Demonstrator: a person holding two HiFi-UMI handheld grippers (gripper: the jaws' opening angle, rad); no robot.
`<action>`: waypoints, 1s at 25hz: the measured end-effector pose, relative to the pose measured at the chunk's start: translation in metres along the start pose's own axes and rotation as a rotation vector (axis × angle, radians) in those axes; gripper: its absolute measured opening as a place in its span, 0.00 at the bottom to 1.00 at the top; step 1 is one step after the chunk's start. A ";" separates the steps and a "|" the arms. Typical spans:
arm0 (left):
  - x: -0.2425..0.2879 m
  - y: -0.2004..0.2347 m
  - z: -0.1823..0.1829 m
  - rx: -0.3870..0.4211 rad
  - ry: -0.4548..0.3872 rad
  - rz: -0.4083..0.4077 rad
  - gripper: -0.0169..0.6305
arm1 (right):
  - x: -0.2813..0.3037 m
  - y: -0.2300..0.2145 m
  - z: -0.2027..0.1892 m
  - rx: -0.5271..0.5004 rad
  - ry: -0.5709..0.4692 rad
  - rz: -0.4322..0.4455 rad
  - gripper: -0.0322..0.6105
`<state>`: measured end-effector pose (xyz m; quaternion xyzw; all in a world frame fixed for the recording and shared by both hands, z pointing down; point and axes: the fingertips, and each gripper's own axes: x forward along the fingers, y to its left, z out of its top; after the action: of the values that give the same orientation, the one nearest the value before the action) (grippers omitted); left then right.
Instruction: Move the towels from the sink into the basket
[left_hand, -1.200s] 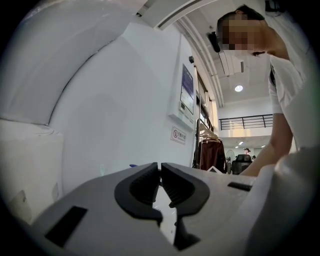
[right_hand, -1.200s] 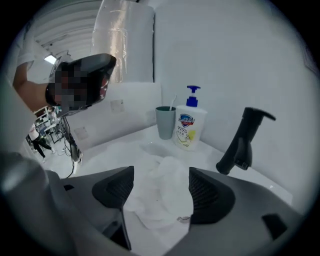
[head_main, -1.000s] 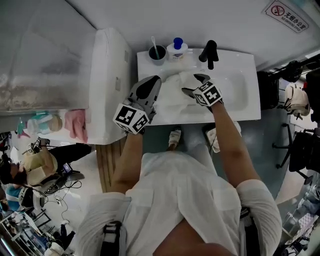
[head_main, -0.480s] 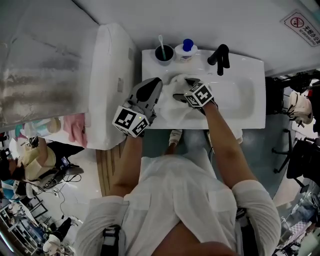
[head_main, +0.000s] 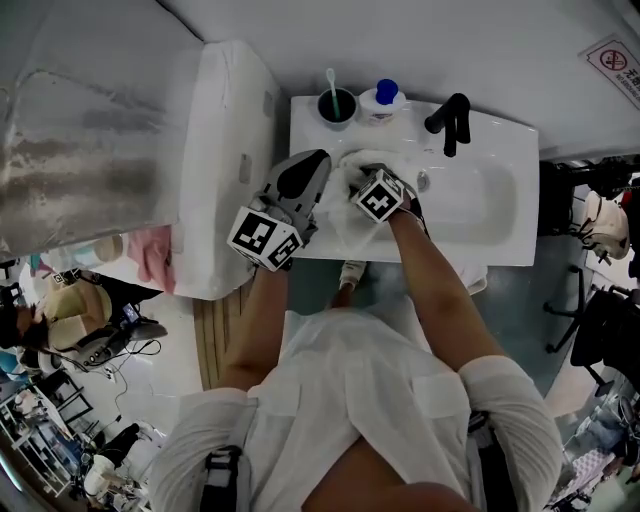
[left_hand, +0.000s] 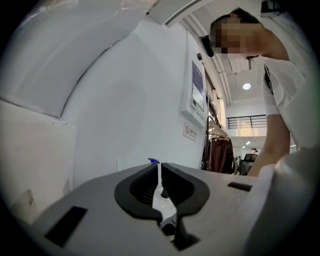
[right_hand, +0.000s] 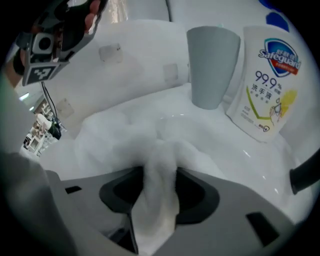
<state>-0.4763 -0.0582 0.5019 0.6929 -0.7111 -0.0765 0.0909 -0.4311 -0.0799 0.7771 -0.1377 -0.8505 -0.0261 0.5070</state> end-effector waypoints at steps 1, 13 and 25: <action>-0.001 0.001 -0.001 0.000 0.001 0.002 0.07 | 0.003 -0.001 -0.002 -0.013 0.014 -0.017 0.34; 0.011 -0.009 0.010 0.012 -0.024 -0.033 0.07 | -0.069 -0.008 -0.002 0.019 -0.161 -0.223 0.18; 0.058 -0.095 0.050 0.070 -0.064 -0.171 0.07 | -0.221 0.000 -0.022 0.039 -0.433 -0.446 0.18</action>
<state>-0.3976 -0.1194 0.4323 0.7512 -0.6540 -0.0813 0.0372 -0.3137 -0.1292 0.5956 0.0596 -0.9483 -0.0906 0.2982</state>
